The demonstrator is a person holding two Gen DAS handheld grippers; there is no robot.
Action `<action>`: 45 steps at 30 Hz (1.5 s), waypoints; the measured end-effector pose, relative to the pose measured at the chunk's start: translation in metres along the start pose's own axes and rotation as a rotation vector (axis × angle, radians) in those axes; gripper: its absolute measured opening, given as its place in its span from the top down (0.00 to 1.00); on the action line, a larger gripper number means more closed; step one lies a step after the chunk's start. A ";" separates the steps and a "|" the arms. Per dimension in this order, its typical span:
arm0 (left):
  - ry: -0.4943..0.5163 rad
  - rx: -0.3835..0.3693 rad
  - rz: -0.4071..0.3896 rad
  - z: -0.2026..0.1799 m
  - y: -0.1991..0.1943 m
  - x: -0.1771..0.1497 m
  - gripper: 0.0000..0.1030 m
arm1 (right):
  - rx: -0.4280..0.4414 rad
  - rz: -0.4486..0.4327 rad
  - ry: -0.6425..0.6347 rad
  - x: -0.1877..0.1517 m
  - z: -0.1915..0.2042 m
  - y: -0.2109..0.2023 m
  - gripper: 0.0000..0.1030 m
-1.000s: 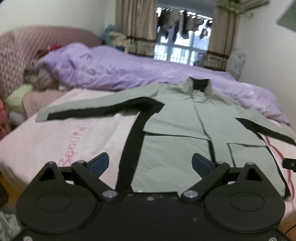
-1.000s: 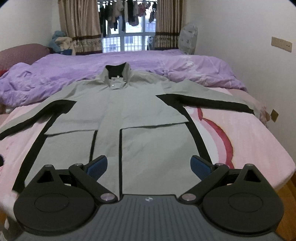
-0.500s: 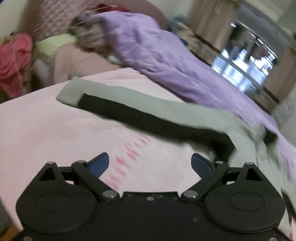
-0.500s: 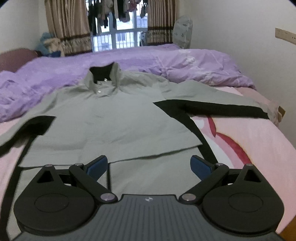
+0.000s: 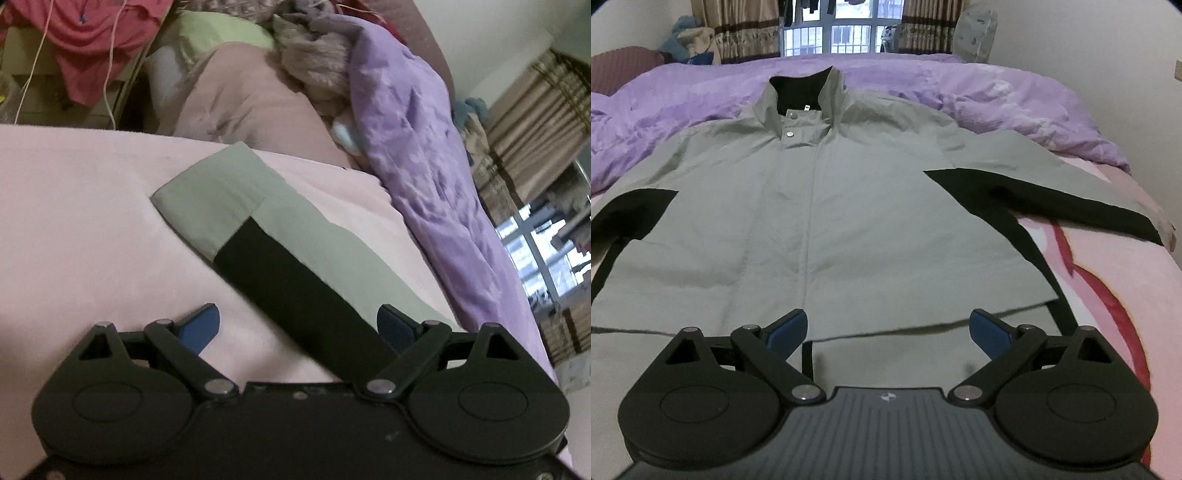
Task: Fold large clothes
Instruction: 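Grasp the jacket sleeve cuff with the left tool and lift it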
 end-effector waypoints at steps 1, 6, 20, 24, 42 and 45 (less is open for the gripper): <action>0.000 -0.001 -0.018 0.000 0.002 0.002 0.11 | -0.002 0.004 -0.003 0.000 0.002 0.004 0.00; -0.021 0.010 -0.067 0.000 0.019 0.012 0.18 | -0.004 0.030 -0.010 -0.003 0.006 0.022 0.00; -0.083 -0.028 -0.076 0.004 0.030 0.026 0.96 | -0.005 0.060 -0.006 -0.010 0.005 0.038 0.00; -0.040 -0.146 -0.082 -0.046 0.010 0.028 0.96 | -0.007 0.057 0.007 -0.010 -0.003 0.038 0.00; 0.509 -1.004 0.447 -0.465 -0.185 -0.326 0.37 | -0.002 -0.050 0.180 0.012 -0.108 0.004 0.00; 0.619 -0.988 0.474 -0.462 -0.188 -0.353 0.37 | 0.042 -0.069 0.216 0.016 -0.118 0.008 0.09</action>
Point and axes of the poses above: each gripper's, at about its wrist camera, not at the fingertips, and y roughly the way its jaws point, z to its left, x to its top, the point moved 9 cm from there along y, roughly the way its jaws point, and after that the axes turned 10 degrees about -z, right-handed, at the moved point
